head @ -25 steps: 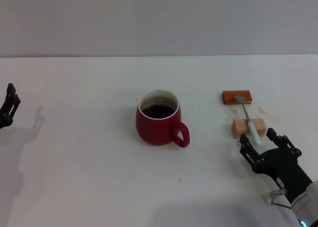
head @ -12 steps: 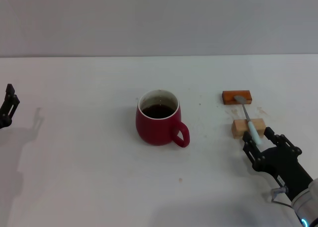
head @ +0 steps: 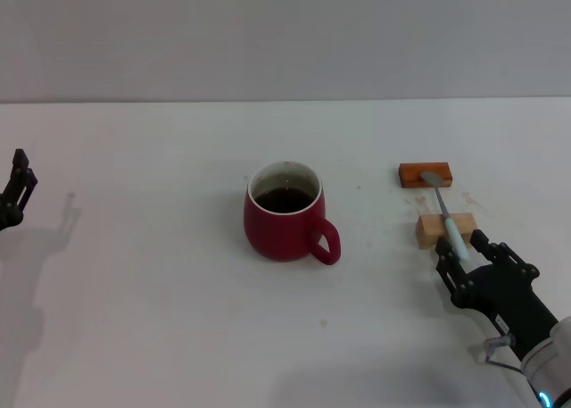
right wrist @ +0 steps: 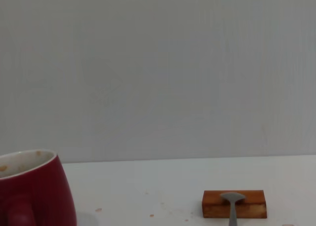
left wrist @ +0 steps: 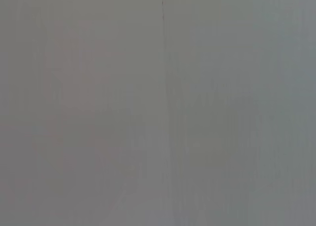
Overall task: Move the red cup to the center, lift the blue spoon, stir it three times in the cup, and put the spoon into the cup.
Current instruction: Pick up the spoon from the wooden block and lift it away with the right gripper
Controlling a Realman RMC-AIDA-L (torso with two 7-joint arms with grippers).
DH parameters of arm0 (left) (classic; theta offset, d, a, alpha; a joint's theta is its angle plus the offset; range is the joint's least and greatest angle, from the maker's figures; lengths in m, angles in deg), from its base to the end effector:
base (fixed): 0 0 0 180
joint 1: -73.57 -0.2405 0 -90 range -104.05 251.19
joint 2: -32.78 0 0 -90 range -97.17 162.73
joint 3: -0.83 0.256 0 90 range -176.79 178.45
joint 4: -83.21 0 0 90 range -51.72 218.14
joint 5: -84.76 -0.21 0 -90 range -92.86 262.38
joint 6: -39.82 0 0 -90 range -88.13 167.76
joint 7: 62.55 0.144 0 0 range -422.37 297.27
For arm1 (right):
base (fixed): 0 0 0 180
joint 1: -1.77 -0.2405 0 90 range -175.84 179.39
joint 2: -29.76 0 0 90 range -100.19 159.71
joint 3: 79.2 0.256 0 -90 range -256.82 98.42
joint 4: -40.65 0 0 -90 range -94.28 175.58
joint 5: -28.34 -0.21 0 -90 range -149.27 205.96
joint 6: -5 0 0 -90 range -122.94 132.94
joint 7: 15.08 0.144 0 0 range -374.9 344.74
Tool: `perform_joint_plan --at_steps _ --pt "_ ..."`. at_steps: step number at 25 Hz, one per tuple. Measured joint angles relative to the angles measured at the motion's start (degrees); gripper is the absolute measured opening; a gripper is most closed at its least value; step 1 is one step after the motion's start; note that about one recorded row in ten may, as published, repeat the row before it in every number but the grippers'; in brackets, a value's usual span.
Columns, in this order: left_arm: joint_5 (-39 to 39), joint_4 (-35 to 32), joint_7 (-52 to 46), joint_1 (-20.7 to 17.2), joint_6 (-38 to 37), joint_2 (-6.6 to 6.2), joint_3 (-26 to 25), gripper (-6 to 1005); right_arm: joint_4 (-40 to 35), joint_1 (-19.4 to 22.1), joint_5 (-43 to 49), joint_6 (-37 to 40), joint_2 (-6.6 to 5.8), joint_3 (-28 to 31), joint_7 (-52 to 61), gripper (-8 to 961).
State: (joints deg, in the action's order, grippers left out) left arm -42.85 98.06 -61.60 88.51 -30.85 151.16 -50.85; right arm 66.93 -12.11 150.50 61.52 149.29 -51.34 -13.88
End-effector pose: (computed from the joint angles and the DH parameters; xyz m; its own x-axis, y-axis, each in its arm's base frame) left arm -0.3616 0.2843 0.0051 0.7551 -0.0672 0.6522 0.6554 0.0530 -0.7534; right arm 0.3135 0.2593 -0.1010 0.6640 -0.2126 -0.7169 -0.7430 -0.2951 -0.6007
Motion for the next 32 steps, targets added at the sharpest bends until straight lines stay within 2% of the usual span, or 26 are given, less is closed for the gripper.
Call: perform_joint_plan --at_steps 32 --pt "0.3 -0.7 0.0 0.8 0.4 0.01 0.0 855 0.0 -0.7 0.0 -0.5 -0.09 0.6 0.0 388"
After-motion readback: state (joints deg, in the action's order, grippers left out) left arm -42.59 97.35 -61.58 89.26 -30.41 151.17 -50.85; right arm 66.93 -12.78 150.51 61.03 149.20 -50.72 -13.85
